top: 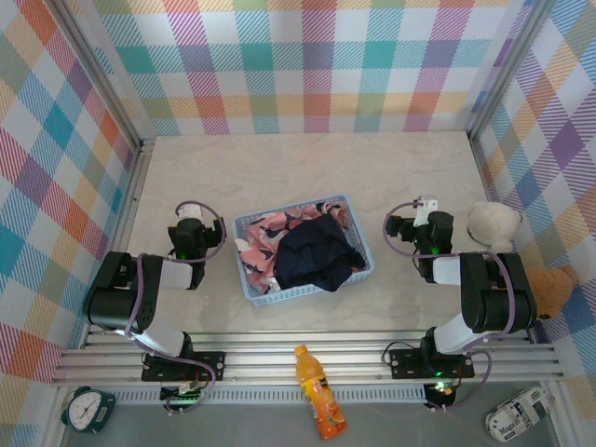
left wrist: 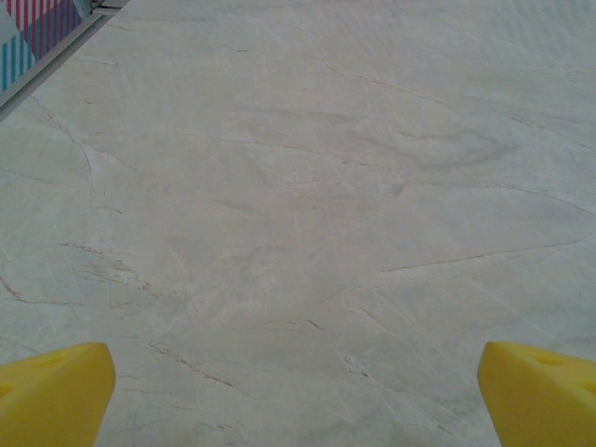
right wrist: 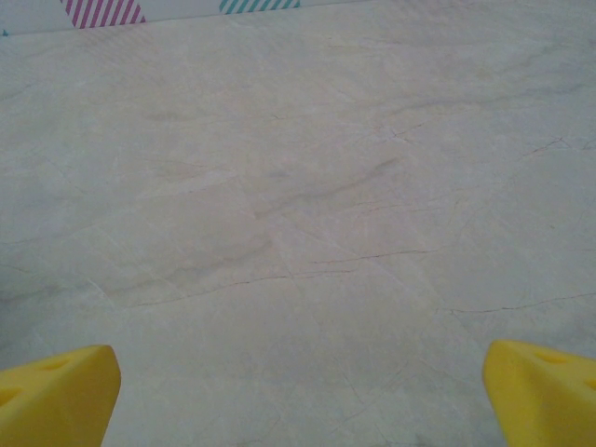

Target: Fold and stack the mixed laundry pile

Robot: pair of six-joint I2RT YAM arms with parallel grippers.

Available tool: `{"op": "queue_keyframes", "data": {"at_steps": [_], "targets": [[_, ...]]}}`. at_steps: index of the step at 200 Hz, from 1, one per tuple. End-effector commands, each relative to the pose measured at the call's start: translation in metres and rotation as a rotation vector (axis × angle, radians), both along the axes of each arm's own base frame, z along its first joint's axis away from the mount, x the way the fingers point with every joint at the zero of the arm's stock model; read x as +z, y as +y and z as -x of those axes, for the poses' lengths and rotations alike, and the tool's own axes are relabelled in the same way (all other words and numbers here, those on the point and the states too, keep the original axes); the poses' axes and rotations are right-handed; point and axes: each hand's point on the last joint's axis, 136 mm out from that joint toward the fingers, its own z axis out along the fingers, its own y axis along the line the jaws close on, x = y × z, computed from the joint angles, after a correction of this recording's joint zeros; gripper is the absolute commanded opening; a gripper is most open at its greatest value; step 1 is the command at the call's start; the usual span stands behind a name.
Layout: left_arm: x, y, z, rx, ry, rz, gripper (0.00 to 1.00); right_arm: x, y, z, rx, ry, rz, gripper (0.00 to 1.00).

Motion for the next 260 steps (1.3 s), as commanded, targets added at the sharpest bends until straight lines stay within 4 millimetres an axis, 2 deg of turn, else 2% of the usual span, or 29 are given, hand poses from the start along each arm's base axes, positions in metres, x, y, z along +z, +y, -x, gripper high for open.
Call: {"op": "queue_keyframes", "data": {"at_steps": [1, 25, 47, 65, 82, 104, 127, 149, 179, 204, 226, 260], "targets": [[0.012, 0.002, -0.006, 0.01, -0.042, 0.005, 1.0, 0.008, 0.006, -0.004, 0.026, -0.032, -0.003, 0.99], [0.011, 0.002, -0.005, 0.01, -0.04, 0.004, 1.0, 0.01, 0.004, -0.004, 0.018, -0.039, -0.001, 0.99], [0.02, 0.002, -0.006, 0.012, -0.036, -0.005, 1.0, 0.021, 0.0, -0.01, -0.007, 0.023, 0.002, 1.0], [0.037, 0.001, -0.012, 0.032, 0.031, -0.036, 1.0, 0.036, -0.002, -0.011, -0.022, 0.064, 0.001, 1.0], [0.062, 0.002, -0.014, 0.049, 0.046, -0.025, 1.0, 0.06, -0.003, -0.01, -0.037, 0.068, -0.014, 1.0], [0.093, 0.001, -0.014, 0.096, 0.062, 0.051, 1.0, 0.077, -0.004, 0.0, -0.092, 0.215, -0.091, 0.99], [0.101, -0.002, -0.005, 0.163, 0.149, 0.168, 1.0, 0.087, 0.013, 0.018, -0.076, 0.377, -0.207, 0.99], [0.093, -0.017, 0.012, 0.202, 0.259, 0.302, 1.0, 0.085, 0.041, 0.044, -0.009, 0.521, -0.285, 0.95], [0.071, -0.054, 0.034, 0.2, 0.374, 0.525, 1.0, 0.075, 0.09, 0.08, 0.137, 0.679, -0.335, 0.83], [0.057, -0.086, 0.049, 0.175, 0.415, 0.657, 1.0, 0.052, 0.103, 0.106, 0.17, 0.778, -0.279, 0.73], [0.058, -0.102, 0.055, 0.151, 0.417, 0.644, 1.0, 0.038, 0.108, 0.113, 0.188, 0.821, -0.261, 0.55], [0.066, -0.114, 0.052, 0.112, 0.436, 0.603, 1.0, 0.021, 0.129, 0.107, 0.228, 0.859, -0.256, 0.46]]}}
